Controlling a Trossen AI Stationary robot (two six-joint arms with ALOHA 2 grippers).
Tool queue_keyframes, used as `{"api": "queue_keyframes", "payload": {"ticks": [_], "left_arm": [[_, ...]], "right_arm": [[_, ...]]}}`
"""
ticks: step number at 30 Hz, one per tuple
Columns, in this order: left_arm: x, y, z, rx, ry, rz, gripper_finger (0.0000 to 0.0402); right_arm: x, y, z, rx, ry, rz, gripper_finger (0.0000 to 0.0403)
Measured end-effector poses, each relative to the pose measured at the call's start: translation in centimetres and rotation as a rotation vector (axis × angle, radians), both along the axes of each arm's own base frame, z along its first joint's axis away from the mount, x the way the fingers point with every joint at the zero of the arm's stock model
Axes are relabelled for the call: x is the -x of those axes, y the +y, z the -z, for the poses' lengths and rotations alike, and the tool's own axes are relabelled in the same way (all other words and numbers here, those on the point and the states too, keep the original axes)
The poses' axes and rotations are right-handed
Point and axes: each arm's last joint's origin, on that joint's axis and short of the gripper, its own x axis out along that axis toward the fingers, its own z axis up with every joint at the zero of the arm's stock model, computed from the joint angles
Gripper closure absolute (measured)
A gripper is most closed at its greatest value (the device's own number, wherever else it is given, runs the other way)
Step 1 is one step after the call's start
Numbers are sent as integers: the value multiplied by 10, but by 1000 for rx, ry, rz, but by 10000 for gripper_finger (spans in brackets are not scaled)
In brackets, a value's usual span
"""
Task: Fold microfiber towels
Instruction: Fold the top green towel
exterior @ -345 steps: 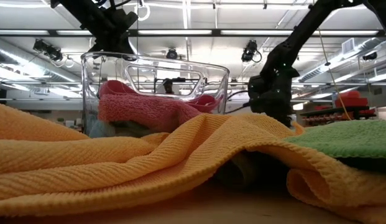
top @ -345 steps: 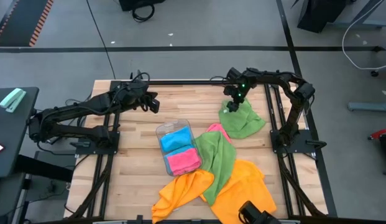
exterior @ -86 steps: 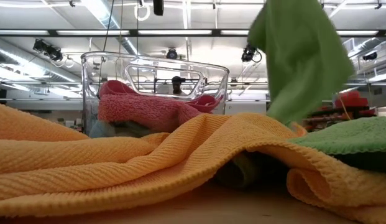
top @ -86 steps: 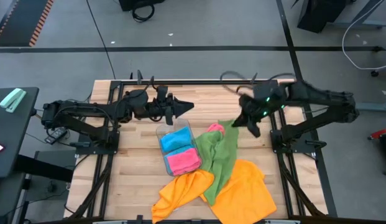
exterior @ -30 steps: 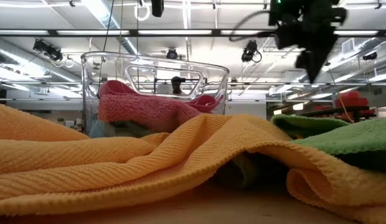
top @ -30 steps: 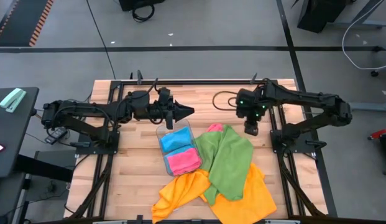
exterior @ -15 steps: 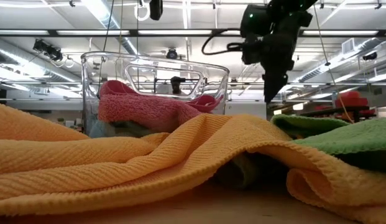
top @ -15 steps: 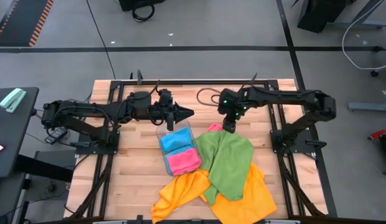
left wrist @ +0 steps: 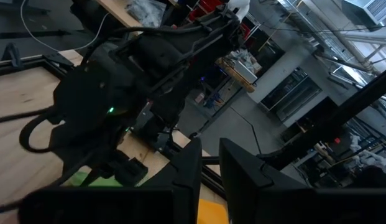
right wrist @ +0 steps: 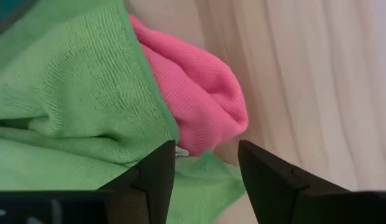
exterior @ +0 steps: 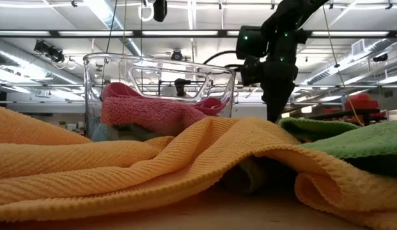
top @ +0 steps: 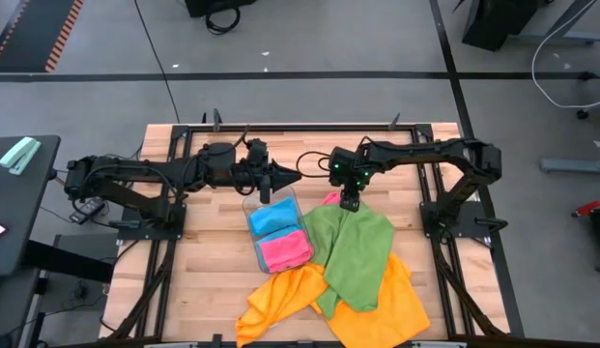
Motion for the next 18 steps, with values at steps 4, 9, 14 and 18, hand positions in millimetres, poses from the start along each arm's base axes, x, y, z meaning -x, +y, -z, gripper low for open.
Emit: {"api": "queue_keyframes", "payload": {"ticks": [4,9,14,18], "left_arm": [[0,0,0,0,0,0,339],[0,-1,0,2,0,21,334],[0,-1,0,2,2,27,337],[0,-1,0,2,2,27,342]], "right_arm": [[-4,-1,8,0,15,-21,221],[-5,-1,16,-10,54,-27,253],[-4,-1,17,-16,63,-28,326],[-3,0,17,-31,72,-29,389]]}}
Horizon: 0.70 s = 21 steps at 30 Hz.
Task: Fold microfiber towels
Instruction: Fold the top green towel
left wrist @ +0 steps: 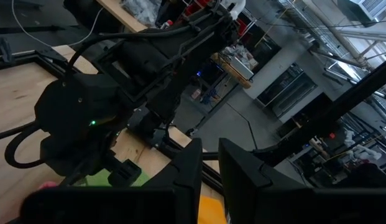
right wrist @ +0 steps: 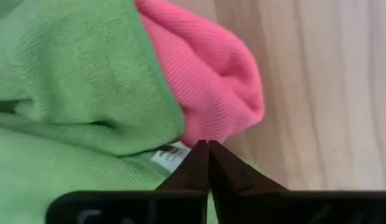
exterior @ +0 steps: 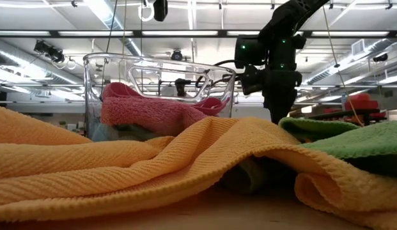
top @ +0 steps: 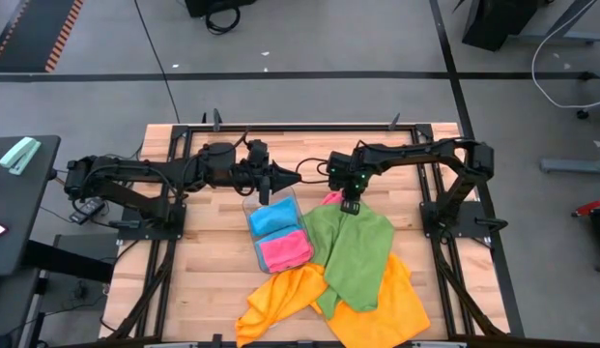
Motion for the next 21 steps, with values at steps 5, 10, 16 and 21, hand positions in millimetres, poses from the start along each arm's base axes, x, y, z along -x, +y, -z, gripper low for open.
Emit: {"api": "queue_keyframes", "payload": {"ticks": [5,10,16,21], "left_arm": [[0,0,0,0,1,0,338],[0,0,0,0,1,0,341],[0,1,0,0,1,-4,346],[0,1,0,1,1,-4,345]], "right_arm": [[5,2,-12,-8,-36,16,398],[17,0,-42,13,-141,70,400],[38,-6,-77,65,-277,144,401],[50,-13,-110,-15,-512,265,401]]}}
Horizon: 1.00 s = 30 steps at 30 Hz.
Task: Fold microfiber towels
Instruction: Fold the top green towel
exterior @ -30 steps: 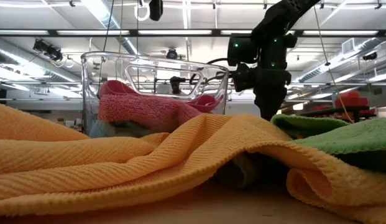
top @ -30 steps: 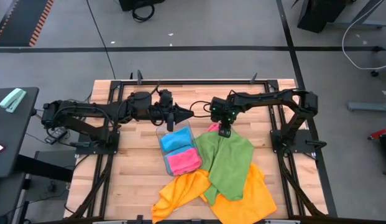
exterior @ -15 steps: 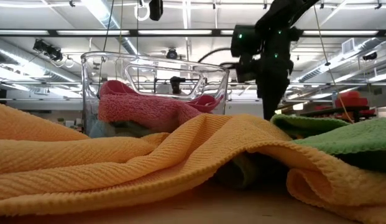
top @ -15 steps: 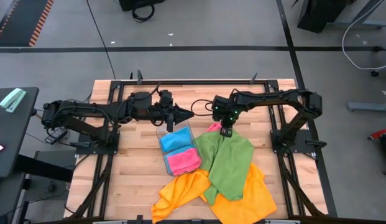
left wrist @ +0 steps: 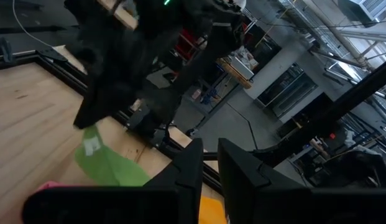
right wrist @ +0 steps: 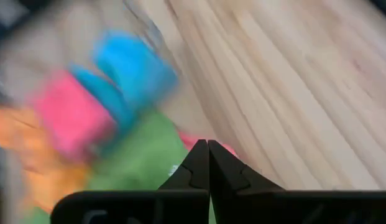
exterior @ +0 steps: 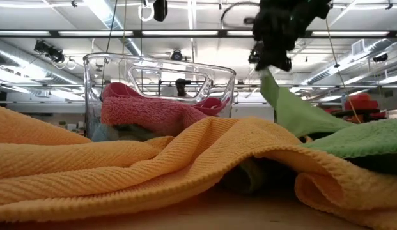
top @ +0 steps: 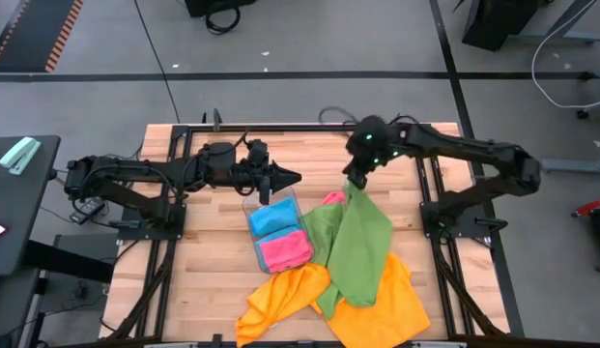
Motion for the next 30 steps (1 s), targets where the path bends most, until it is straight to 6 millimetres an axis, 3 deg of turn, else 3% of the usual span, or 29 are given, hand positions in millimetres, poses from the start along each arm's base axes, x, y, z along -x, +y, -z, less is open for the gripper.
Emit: {"api": "queue_keyframes", "payload": {"ticks": [8,16,21,25,30], "left_arm": [[-7,-5,9,23,34,-24,343],[-41,-14,45,35,112,-21,268],[-47,-12,45,42,53,-32,231],[-44,-2,41,41,37,-64,224],[-45,15,27,42,1,-85,228]], "right_arm": [[32,11,-52,23,-297,143,402],[48,21,-79,87,-430,294,402],[54,31,-125,215,-511,274,402],[55,25,-165,362,-536,267,402],[42,-3,-203,543,-537,292,402]]}}
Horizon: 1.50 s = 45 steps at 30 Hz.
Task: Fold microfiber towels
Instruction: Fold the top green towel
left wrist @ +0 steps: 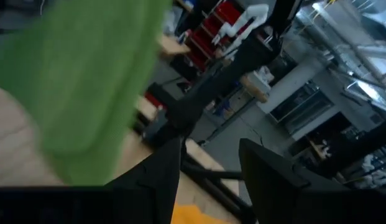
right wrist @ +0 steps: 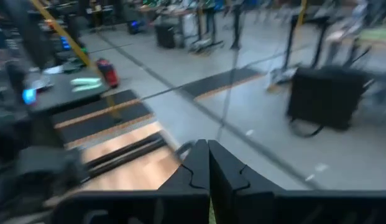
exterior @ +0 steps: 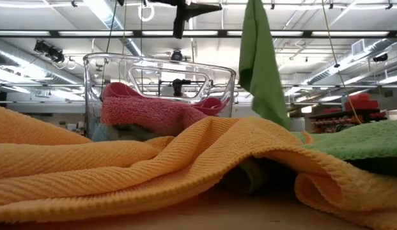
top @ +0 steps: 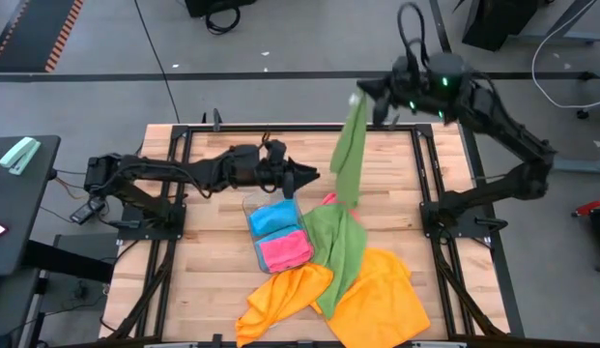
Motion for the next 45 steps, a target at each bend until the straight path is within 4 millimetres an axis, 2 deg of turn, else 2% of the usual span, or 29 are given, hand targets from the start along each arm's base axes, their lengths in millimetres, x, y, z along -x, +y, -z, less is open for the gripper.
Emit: {"api": "queue_keyframes", "payload": {"ticks": [5,8,11,15,18,21,28,33,37,45], "left_arm": [[0,16,-21,-56,-26,-25,227],[4,21,-41,-89,-40,-6,230],[8,22,-50,-111,30,25,233],[12,21,-58,-157,120,46,238],[14,21,-60,-174,162,51,239],[14,21,-60,-177,163,51,239],[14,21,-59,-177,170,50,239],[14,21,-58,-174,184,53,239],[14,21,-57,-173,191,54,239],[14,21,-57,-173,191,53,239]], "right_arm": [[-14,-29,-35,117,7,66,402],[-11,-31,-50,126,34,72,402],[-6,-26,-46,68,130,58,402],[-5,-16,-19,-80,304,11,402],[-9,-3,7,-214,411,-147,402],[-21,14,41,-310,531,-267,402],[-39,61,121,-414,803,-468,401],[-41,93,163,-398,968,-593,393],[-43,112,187,-395,1006,-671,391],[-66,148,198,-394,747,-837,389]]}}
